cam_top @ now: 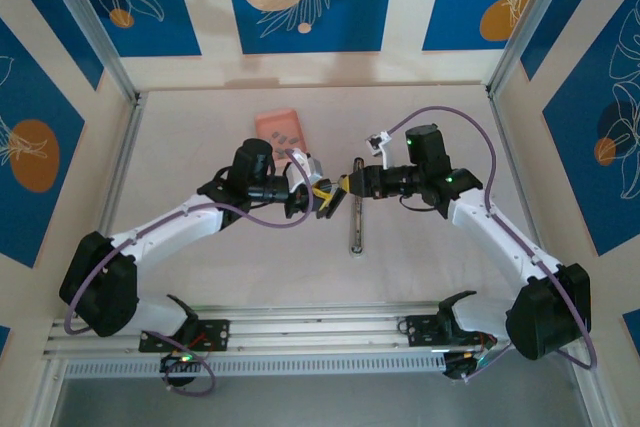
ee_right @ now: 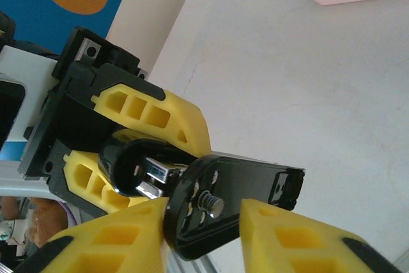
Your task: Load the staples into the stapler
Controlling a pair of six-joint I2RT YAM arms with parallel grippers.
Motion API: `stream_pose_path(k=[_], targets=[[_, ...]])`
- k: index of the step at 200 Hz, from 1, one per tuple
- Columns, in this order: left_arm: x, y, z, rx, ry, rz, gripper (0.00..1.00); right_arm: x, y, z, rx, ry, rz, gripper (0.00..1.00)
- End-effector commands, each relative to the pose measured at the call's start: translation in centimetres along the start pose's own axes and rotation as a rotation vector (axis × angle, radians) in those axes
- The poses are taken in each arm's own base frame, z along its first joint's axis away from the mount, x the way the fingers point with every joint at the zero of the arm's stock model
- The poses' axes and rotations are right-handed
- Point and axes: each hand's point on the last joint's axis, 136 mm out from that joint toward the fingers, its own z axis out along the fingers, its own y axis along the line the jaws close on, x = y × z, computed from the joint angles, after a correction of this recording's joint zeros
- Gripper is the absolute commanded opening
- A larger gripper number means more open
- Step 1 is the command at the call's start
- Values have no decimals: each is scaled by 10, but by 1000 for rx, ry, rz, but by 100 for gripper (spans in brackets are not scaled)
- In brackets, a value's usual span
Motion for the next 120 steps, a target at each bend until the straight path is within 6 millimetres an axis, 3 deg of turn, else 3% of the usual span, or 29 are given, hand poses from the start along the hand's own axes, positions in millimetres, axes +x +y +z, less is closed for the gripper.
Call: stream_pose_path(k=[1, 26, 80, 120], targets=[[-47, -14, -18, 30, -131, 121, 4, -1, -25, -2, 81, -8, 90, 28], [-52, -17, -21, 40, -136, 115, 3, 3, -57, -8, 110, -36, 211, 23], [-66, -21, -27, 47, -170, 112, 0, 17, -96, -11, 139, -69, 332, 23], [-100, -17, -40, 3, -258, 96, 1, 31, -118, -8, 171, -67, 395, 26]])
